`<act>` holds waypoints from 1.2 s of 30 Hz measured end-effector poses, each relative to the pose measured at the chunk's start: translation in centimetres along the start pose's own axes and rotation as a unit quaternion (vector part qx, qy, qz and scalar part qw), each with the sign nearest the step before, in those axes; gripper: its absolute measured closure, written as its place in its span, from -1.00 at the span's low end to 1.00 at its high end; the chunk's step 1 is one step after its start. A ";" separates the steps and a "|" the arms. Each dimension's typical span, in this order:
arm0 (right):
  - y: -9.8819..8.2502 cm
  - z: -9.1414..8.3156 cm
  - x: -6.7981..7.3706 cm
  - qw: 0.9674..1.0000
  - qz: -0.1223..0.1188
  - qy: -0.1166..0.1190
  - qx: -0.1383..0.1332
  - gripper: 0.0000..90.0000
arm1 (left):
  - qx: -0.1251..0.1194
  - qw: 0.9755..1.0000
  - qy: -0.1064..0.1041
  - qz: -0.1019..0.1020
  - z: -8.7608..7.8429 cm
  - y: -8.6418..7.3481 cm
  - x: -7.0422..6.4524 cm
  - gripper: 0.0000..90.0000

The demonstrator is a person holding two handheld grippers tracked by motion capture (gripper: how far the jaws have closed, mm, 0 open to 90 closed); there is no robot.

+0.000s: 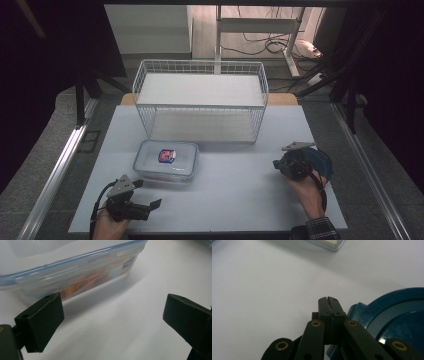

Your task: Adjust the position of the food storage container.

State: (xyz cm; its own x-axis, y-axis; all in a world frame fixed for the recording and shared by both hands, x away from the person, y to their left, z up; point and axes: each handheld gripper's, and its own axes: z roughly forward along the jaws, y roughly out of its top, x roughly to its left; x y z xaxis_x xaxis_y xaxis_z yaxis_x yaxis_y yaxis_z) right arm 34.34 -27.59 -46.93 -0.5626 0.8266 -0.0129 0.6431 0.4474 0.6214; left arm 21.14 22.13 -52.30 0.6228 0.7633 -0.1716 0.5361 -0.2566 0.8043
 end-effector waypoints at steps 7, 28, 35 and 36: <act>-0.2 -0.8 0.4 0.999 -0.017 0.012 -0.036 0.97 | 0.014 0.998 0.056 0.017 -1.9 0.4 1.4 -0.87; 0.5 -0.3 3.5 0.989 -0.077 0.081 -0.094 0.97 | 0.036 0.992 0.110 -0.049 1.1 3.2 10.6 1.00; 1.2 0.6 5.3 0.989 -0.086 0.083 -0.086 0.98 | 0.053 0.993 0.096 -0.033 2.2 3.3 9.7 1.00; 1.3 0.7 5.5 0.989 -0.088 0.084 -0.086 0.98 | 0.054 0.994 0.092 -0.025 2.3 3.3 9.4 1.00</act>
State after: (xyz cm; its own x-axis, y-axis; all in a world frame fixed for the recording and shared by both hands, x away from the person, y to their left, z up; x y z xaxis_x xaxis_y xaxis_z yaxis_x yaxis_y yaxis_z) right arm 32.46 -22.24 -46.73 -0.7457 0.6662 -0.0102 0.4382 0.5020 0.7456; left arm 30.07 27.09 -52.54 0.4843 0.8697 -0.0958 0.6286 -0.2697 0.7295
